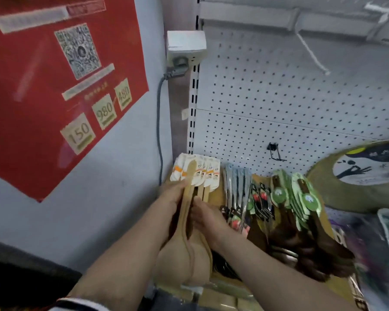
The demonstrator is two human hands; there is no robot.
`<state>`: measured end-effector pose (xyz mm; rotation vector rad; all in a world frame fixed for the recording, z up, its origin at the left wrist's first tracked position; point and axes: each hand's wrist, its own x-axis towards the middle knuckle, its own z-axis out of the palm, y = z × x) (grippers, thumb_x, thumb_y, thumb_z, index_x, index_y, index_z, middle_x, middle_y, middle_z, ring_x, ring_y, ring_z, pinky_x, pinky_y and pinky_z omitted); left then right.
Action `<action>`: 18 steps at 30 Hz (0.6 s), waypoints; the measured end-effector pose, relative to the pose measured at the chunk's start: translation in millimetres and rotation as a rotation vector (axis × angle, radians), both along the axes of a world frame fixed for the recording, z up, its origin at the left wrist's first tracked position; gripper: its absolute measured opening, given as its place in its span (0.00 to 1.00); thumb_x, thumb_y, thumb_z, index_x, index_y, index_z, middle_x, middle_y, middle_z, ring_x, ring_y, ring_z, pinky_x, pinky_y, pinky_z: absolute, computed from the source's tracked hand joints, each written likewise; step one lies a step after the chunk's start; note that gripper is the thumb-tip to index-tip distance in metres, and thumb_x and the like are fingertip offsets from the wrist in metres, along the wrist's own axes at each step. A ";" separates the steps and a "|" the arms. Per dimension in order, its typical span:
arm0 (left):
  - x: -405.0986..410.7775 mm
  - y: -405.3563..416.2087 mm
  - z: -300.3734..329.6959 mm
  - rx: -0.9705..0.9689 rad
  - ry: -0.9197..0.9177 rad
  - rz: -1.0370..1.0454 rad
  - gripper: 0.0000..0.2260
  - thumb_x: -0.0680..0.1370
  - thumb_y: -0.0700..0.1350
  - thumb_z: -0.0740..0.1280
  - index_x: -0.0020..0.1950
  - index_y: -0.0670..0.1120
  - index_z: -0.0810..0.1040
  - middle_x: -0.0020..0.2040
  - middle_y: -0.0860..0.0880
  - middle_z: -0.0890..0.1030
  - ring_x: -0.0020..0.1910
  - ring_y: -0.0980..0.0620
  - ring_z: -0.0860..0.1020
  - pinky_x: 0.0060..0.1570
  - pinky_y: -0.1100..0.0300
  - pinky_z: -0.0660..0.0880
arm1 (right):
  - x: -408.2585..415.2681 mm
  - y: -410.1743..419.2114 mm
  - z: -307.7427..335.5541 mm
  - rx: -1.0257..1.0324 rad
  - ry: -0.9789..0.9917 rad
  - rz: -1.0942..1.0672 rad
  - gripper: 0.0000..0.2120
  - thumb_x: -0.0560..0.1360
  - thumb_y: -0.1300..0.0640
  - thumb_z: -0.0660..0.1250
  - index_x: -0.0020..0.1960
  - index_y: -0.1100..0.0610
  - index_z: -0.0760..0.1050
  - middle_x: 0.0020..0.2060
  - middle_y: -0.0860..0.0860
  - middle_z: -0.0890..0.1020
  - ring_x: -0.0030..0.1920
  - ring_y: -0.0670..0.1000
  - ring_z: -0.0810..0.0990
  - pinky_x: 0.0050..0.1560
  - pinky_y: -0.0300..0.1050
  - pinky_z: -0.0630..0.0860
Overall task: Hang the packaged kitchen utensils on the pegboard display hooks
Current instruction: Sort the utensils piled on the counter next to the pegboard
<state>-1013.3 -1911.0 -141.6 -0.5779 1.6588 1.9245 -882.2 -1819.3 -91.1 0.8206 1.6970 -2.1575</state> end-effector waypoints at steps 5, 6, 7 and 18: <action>-42.0 2.8 -76.0 -0.091 0.003 -0.034 0.30 0.53 0.57 0.81 0.53 0.46 0.86 0.48 0.45 0.87 0.45 0.43 0.86 0.50 0.43 0.83 | -9.1 -6.3 3.1 0.015 -0.027 -0.063 0.11 0.83 0.46 0.63 0.51 0.52 0.79 0.49 0.50 0.84 0.54 0.50 0.81 0.51 0.43 0.76; -45.4 3.5 -78.5 -0.091 0.001 -0.036 0.27 0.56 0.55 0.81 0.52 0.46 0.86 0.47 0.45 0.87 0.46 0.42 0.86 0.51 0.43 0.83 | -11.9 -7.0 1.9 0.021 -0.033 -0.068 0.12 0.83 0.46 0.63 0.52 0.53 0.80 0.50 0.52 0.85 0.55 0.52 0.81 0.52 0.43 0.76; -42.5 3.9 -70.3 -0.110 0.002 -0.039 0.23 0.59 0.52 0.81 0.50 0.45 0.86 0.46 0.44 0.87 0.45 0.42 0.86 0.52 0.43 0.82 | -14.1 -8.0 -0.1 0.016 -0.035 -0.076 0.13 0.83 0.46 0.63 0.52 0.53 0.81 0.51 0.52 0.85 0.56 0.53 0.82 0.53 0.44 0.77; -18.1 -0.4 -8.4 -0.164 -0.015 -0.038 0.10 0.68 0.39 0.80 0.47 0.44 0.85 0.47 0.43 0.86 0.46 0.40 0.84 0.53 0.45 0.82 | -16.5 -18.4 8.2 -0.031 -0.038 -0.174 0.12 0.82 0.48 0.64 0.51 0.53 0.83 0.48 0.50 0.87 0.54 0.50 0.82 0.51 0.43 0.76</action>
